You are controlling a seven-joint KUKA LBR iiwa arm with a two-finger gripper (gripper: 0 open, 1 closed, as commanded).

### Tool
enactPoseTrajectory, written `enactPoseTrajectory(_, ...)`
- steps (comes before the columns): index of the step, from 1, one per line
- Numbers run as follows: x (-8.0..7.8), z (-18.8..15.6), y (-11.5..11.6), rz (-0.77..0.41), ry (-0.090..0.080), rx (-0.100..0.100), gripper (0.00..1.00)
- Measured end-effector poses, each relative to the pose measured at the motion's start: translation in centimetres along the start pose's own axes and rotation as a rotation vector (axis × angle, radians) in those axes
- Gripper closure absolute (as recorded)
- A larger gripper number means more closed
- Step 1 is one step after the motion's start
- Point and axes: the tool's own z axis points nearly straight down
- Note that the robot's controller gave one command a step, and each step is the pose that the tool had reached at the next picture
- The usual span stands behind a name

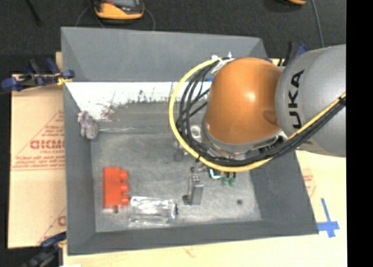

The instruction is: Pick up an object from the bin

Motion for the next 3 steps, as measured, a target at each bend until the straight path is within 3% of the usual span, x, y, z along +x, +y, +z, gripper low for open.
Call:
enactPoseTrajectory(1, -2.4, 16.6, 2.1, -0.113, 0.008, 0.005, 0.0)
enactPoseTrajectory(2, 0.3, 16.4, 3.2, -0.102, -0.011, 0.001, 0.0)
enactPoseTrajectory(3, -7.4, 15.1, 10.5, -0.294, -0.01, 0.001, 0.0)
